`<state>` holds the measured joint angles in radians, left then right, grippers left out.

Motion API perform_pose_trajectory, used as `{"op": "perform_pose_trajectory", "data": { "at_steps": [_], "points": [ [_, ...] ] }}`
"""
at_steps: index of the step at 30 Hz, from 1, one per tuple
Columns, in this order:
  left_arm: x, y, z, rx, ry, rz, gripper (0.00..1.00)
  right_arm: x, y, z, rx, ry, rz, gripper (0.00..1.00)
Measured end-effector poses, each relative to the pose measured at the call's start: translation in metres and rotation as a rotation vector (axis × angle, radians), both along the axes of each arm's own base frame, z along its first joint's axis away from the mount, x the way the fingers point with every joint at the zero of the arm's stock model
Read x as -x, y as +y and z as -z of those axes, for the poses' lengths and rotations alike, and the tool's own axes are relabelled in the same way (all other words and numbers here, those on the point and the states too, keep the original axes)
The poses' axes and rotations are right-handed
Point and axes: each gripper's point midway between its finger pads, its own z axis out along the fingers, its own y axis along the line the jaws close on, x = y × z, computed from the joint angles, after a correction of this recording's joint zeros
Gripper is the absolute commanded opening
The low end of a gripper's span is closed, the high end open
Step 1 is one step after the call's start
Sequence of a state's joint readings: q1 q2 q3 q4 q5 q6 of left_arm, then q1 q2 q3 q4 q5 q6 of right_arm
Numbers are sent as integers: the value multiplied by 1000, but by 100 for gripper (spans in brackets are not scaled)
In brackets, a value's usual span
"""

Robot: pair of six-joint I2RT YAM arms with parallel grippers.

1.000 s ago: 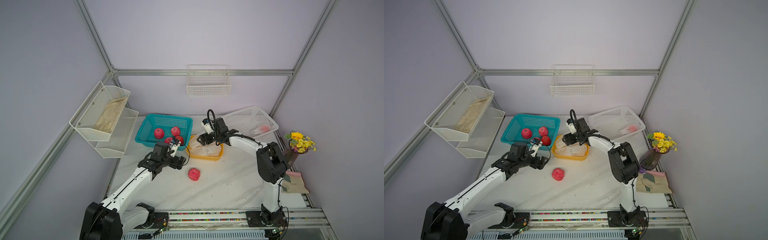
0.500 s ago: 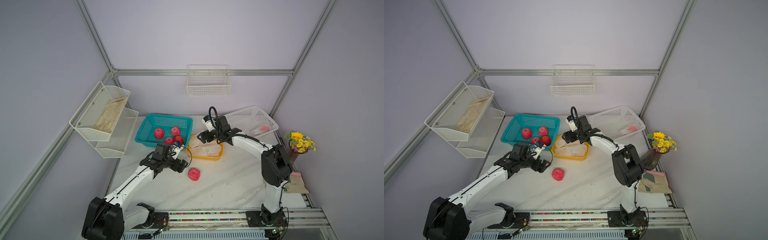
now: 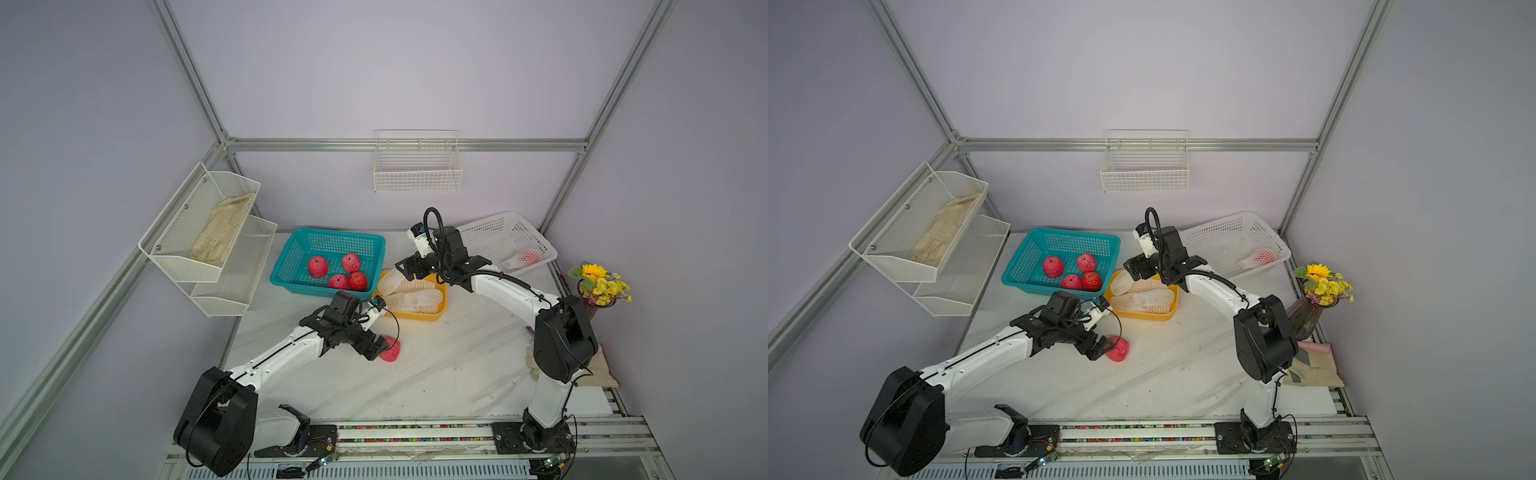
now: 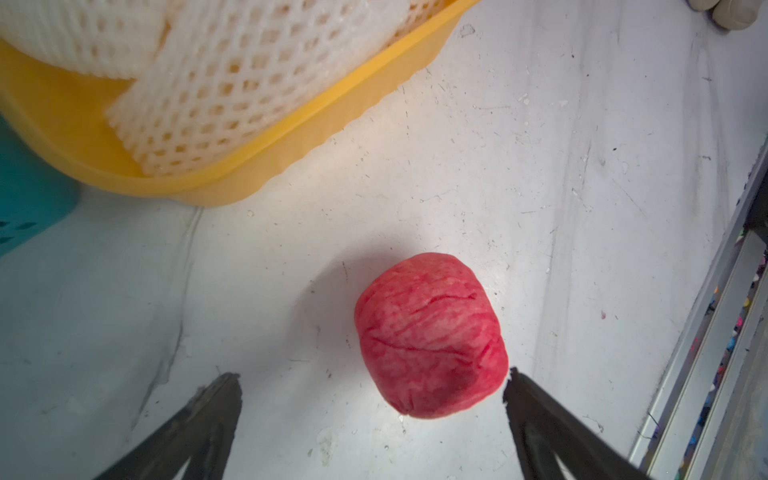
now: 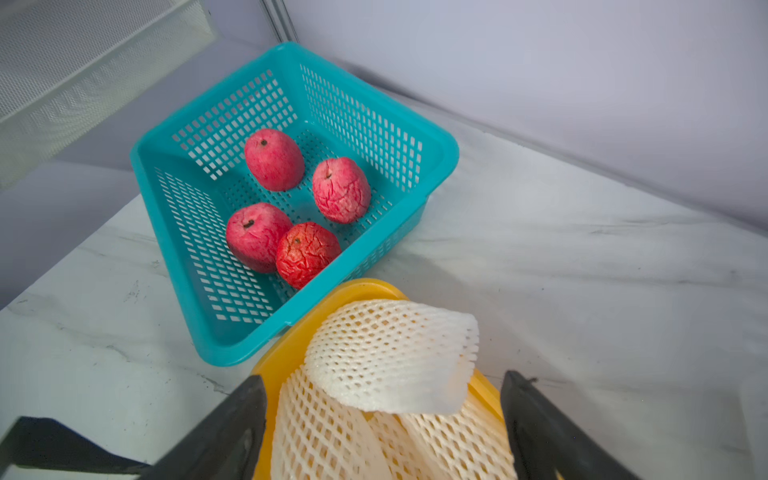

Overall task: Remove foam nets from apples
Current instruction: Place the foam net into the storage box, then pick up the apple from the center of the board.

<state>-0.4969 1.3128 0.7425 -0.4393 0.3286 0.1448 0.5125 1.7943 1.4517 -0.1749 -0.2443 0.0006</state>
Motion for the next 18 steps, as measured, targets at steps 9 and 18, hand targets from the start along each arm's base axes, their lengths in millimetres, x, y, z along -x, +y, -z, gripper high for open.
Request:
{"op": "perform_pose_trajectory", "data": {
  "at_steps": [9,18],
  "points": [
    [4,-21,25,-61,109,60,100,36,-36,-70,-35,-170,66,97],
    [-1,-25,37,-88,181,47,86,47,-52,-30,21,-104,91,97]
  ]
}}
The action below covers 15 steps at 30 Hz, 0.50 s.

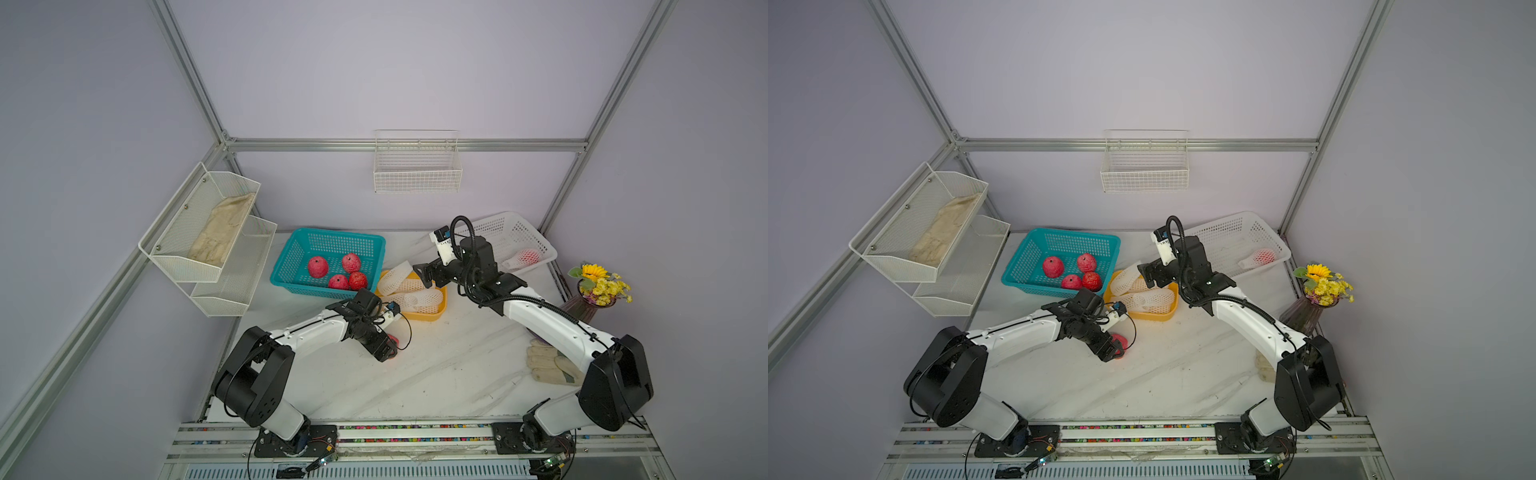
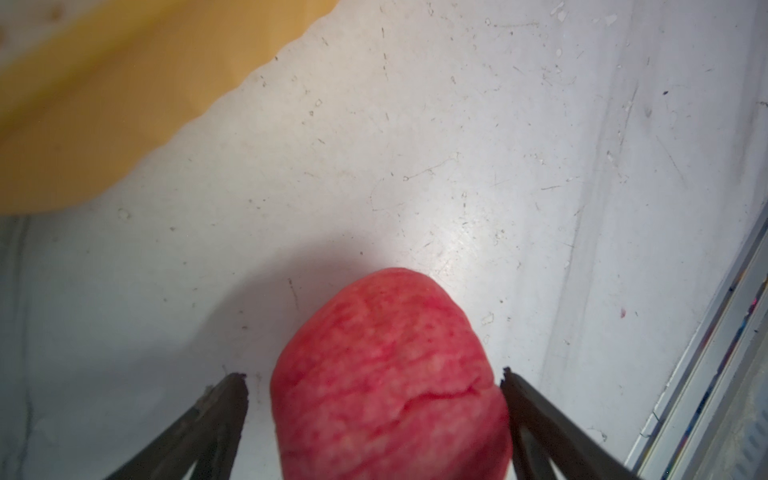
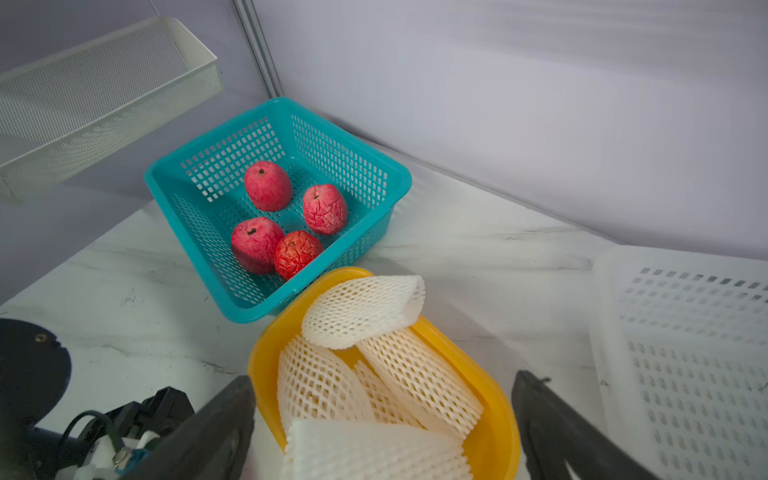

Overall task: Remove foam nets from apples
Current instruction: Pick up the apple from the center of the board.

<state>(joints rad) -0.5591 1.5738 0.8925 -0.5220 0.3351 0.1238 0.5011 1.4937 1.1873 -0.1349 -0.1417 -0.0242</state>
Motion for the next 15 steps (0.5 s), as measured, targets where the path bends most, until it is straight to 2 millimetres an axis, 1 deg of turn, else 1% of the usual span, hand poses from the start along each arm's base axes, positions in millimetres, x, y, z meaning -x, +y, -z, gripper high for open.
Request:
{"op": "perform_pose_trajectory", "data": {
  "at_steps": [4,11,13,15],
  "points": [
    [0,-1,4,-6,29,-5,76,1,-3,0,5,-4,5,97],
    [3,-1,2,-1,48,-19,69,7,-9,-6,5,-24,11,97],
    [5,0,-5,4,45,-26,67,9,-11,-6,7,-26,13,97],
    [6,2,-22,22,16,-40,65,12,-13,-6,7,-28,14,97]
  ]
}}
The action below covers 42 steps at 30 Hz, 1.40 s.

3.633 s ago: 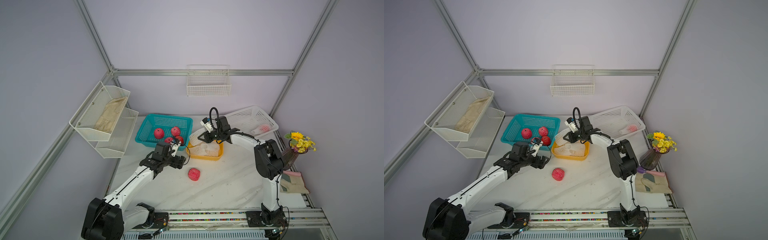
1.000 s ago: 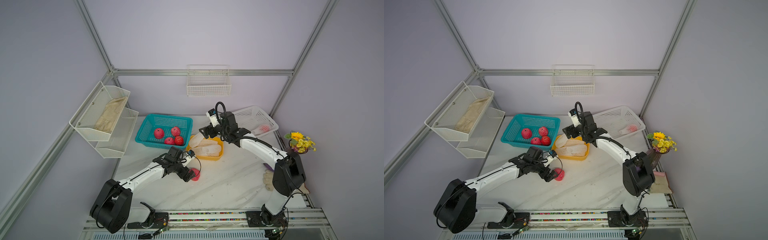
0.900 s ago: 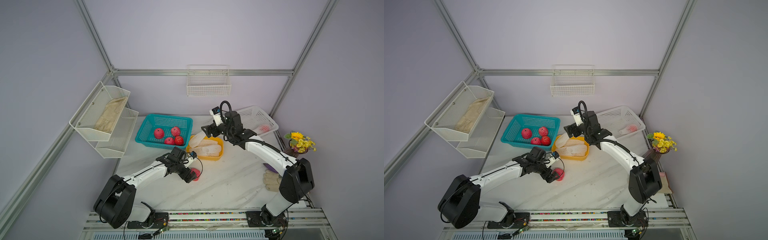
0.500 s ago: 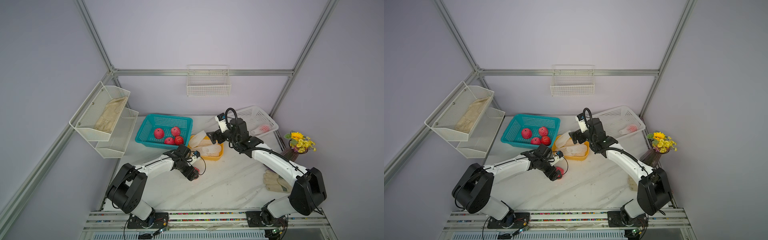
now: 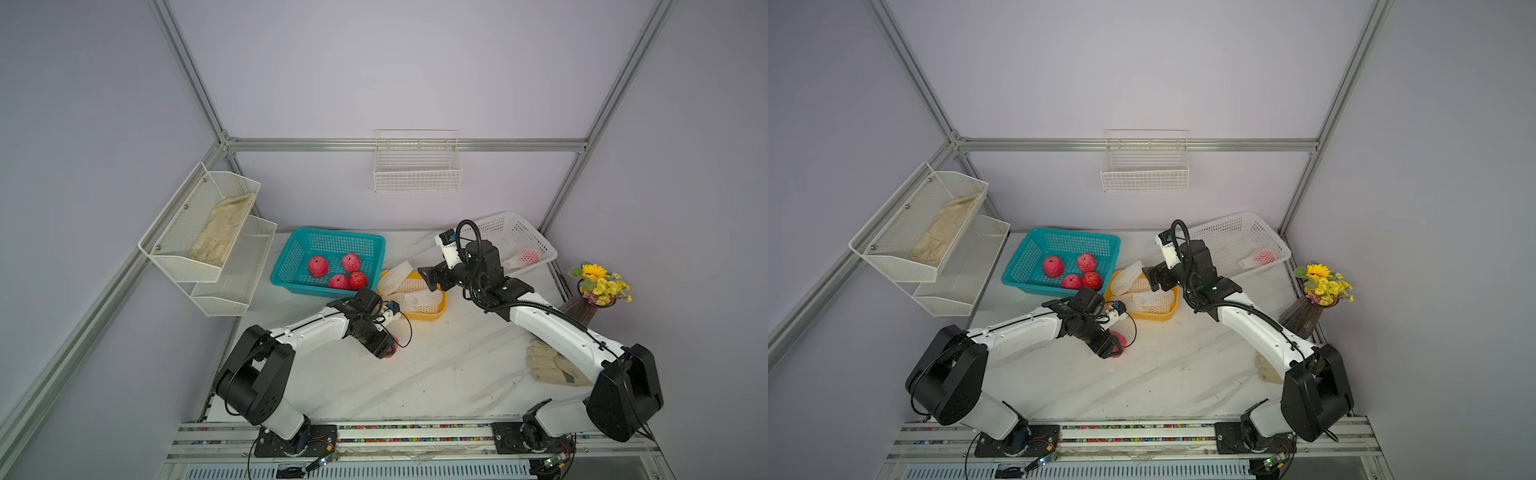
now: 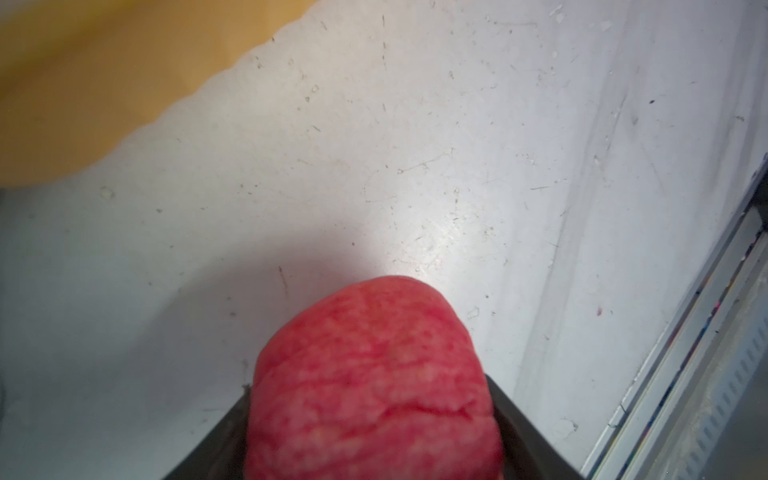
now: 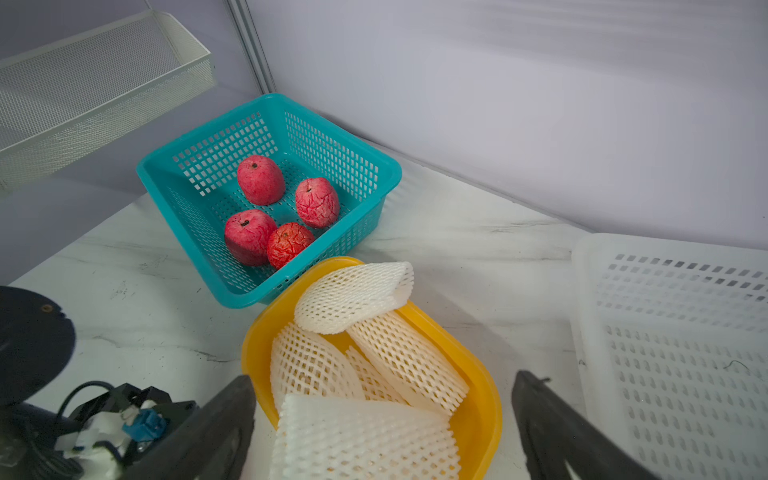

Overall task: Remove foam nets from apples
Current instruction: Pick up the apple from the center of the board, then place the apple in the basket.

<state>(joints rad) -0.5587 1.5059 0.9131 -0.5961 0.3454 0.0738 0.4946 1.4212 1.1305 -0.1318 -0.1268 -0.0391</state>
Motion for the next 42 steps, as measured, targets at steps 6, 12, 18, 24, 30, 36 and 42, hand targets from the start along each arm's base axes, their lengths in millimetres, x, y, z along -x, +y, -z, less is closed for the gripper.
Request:
{"op": "perform_pose_trajectory", "data": {
  "at_steps": [6,12,18,24,30,36,42],
  "points": [
    [-7,14,-82,73,-186,-80,64,9,-5,-17,-15,-37,0,97],
    [-74,59,-165,81,-371,-289,64,11,-4,-25,-26,-56,-11,97],
    [-173,125,-189,10,-462,-529,64,2,2,-16,-16,-29,-18,97],
    [-253,167,-142,-64,-406,-639,64,-1,3,-10,-8,-12,-14,97],
    [-296,175,-85,-102,-330,-648,65,-11,4,-3,5,5,2,97],
    [-313,175,-49,-125,-283,-639,65,-30,9,15,24,40,11,96],
    [-324,180,-37,-153,-278,-658,66,-45,12,26,40,56,17,96]
  ]
}}
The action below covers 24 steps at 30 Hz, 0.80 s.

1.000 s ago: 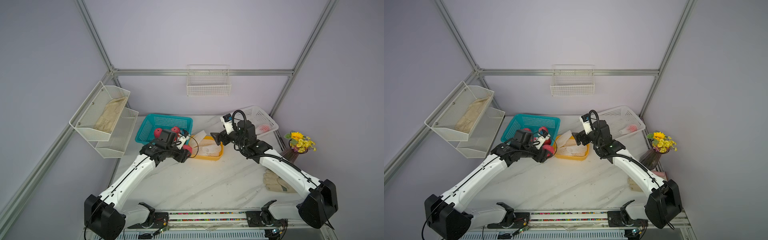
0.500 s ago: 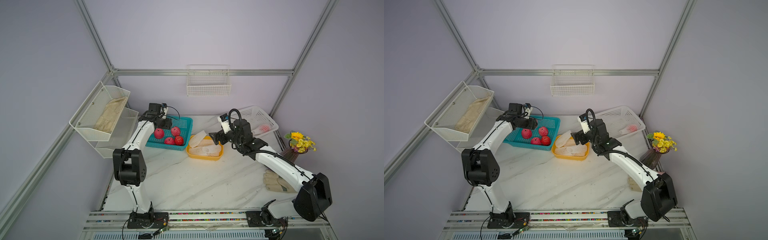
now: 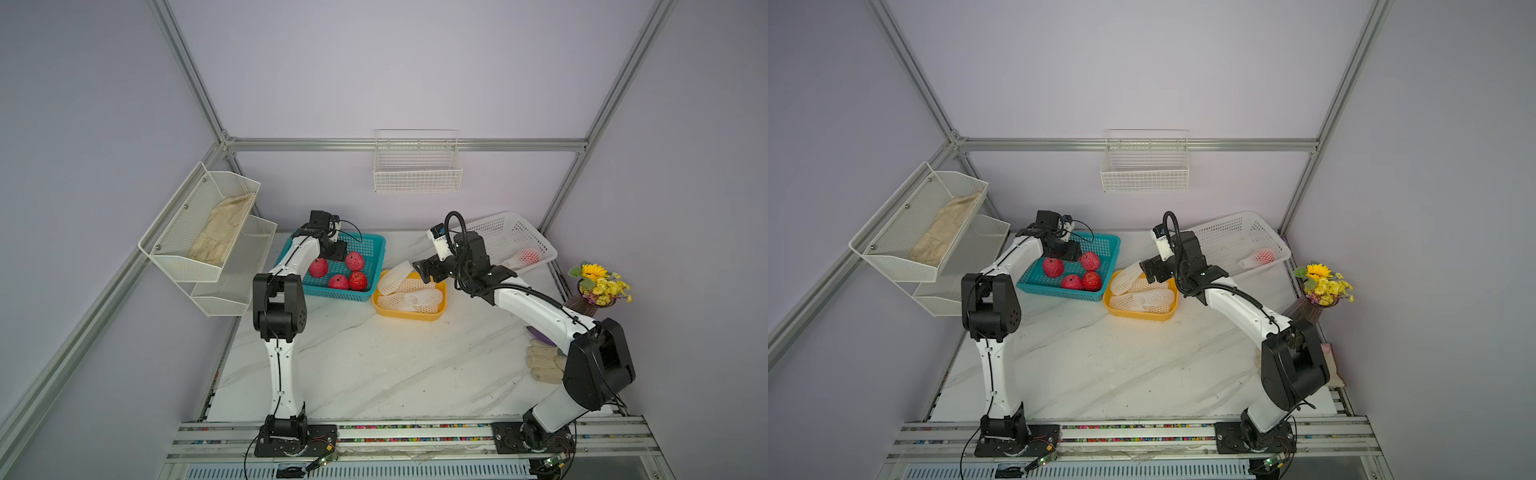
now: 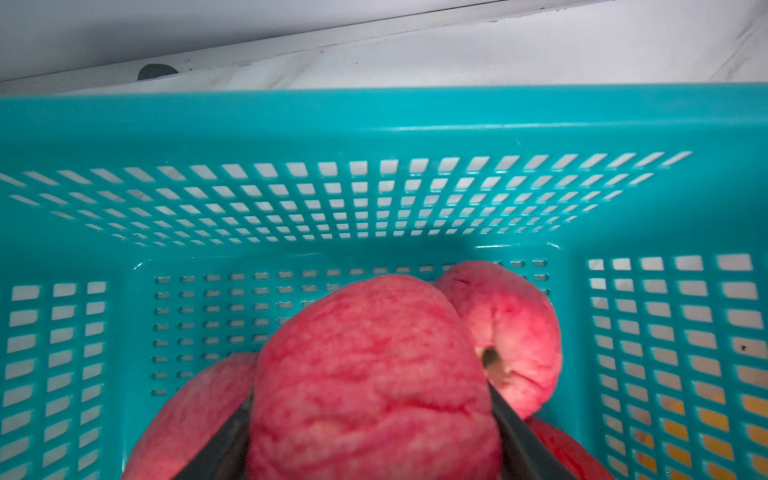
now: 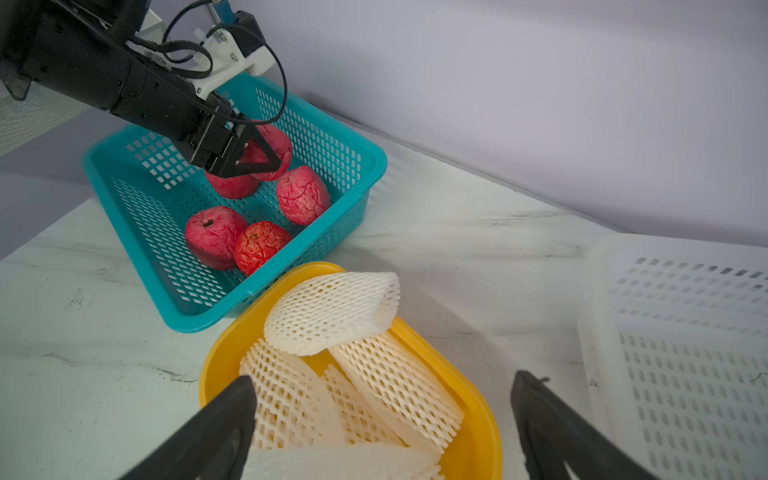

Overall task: Remove foam nets from apples
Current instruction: Place the apple in the basket.

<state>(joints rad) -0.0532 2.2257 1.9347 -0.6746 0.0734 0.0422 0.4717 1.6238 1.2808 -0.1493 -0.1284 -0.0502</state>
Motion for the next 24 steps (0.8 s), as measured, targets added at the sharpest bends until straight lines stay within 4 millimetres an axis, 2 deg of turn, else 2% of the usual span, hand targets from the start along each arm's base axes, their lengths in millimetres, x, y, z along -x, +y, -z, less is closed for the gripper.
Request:
{"op": "perform_pose_trajectory", "data": {
  "at_steps": [5,10,17,20,24],
  "points": [
    [-10,2,7,3,4,-30,67,-9,1,-1,3,-17,2,96],
    [-7,3,22,11,52,-61,75,-21,3,8,13,-23,8,96],
    [5,3,52,6,142,-66,94,-35,1,33,41,-4,21,97],
    [8,3,52,7,156,-67,98,-38,-4,35,44,-2,33,97],
    [4,2,42,9,135,-68,100,-43,-11,34,37,-6,57,97]
  ]
}}
